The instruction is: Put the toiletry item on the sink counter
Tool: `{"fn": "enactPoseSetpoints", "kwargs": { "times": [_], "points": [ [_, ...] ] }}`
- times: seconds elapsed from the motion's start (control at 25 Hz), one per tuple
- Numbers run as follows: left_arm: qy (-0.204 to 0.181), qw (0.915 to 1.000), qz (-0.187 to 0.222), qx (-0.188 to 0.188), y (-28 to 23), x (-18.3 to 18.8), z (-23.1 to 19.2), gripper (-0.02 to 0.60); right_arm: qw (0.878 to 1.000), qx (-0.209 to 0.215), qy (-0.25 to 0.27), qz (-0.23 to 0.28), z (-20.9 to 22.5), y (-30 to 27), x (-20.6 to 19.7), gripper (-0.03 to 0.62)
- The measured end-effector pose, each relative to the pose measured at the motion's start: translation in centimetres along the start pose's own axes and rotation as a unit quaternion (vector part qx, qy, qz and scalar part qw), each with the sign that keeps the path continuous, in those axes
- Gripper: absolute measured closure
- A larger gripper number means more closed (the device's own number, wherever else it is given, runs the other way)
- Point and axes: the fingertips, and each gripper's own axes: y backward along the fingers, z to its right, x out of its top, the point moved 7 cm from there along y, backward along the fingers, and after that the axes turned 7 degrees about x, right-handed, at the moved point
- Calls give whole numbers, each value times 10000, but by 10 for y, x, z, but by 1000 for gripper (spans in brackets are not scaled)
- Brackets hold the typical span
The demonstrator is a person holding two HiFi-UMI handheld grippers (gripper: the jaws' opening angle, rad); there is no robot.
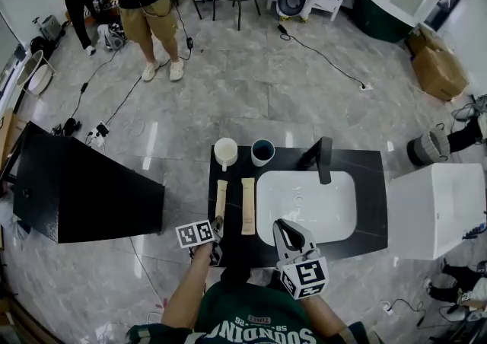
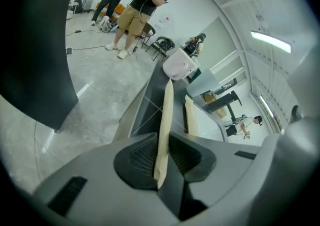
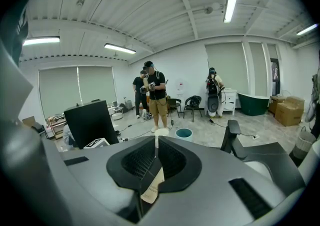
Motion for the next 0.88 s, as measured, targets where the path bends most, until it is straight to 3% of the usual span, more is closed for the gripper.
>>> {"fn": "enactPoseSetpoints", "kwargs": {
  "times": [0.2, 0.48, 0.64, 0.88],
  "points": [
    [22, 10000, 35, 12, -4, 1, 2, 500, 10000, -12, -11, 2, 0, 4, -1, 545],
    [-771, 9958, 270, 403, -5, 4, 6, 490, 10000, -25, -15, -5, -1, 6, 0, 545],
    [-774, 9954, 357, 439, -5, 3, 4, 444, 10000, -26, -5, 0, -2, 8, -2, 545],
    [-845, 9945, 448, 426, 5, 4, 1, 440, 10000, -45, 26, 36, -5, 10, 0, 545]
  ]
}}
